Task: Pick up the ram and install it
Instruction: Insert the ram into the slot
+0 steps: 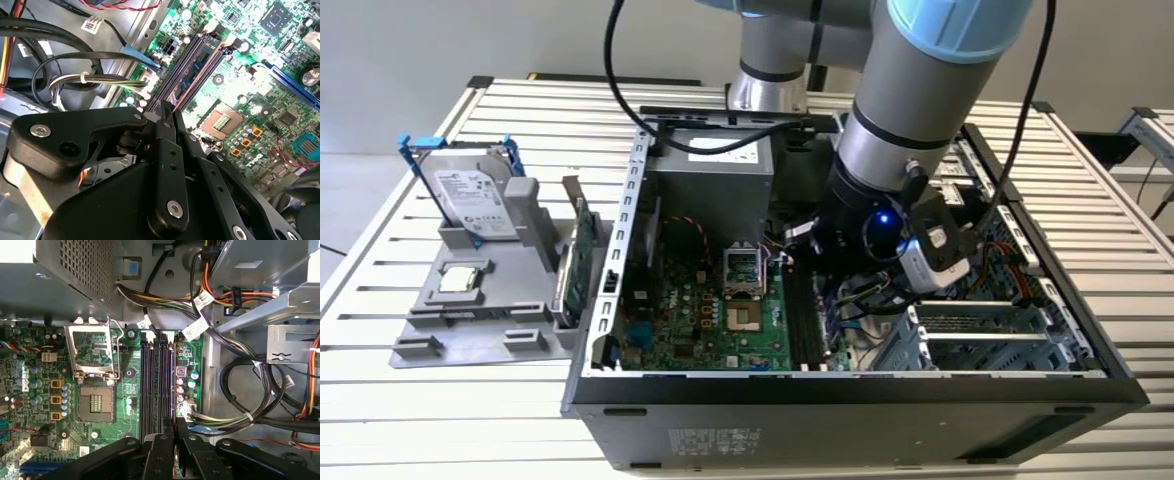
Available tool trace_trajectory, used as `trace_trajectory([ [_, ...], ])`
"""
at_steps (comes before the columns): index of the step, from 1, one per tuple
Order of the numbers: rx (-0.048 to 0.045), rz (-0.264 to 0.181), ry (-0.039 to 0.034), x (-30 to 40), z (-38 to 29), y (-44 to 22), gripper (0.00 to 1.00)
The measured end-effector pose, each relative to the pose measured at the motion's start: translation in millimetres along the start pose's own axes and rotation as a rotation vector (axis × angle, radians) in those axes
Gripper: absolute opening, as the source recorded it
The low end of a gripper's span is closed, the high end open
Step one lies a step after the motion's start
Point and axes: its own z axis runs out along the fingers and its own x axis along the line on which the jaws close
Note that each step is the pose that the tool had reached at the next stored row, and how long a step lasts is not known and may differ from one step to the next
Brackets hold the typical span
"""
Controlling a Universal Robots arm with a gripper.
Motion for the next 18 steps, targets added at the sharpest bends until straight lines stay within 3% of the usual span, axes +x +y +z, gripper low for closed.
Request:
trace_trajectory([
  [18, 0.0025, 0.000, 0.0000, -0.5, 18.3, -0.2, 0.00],
])
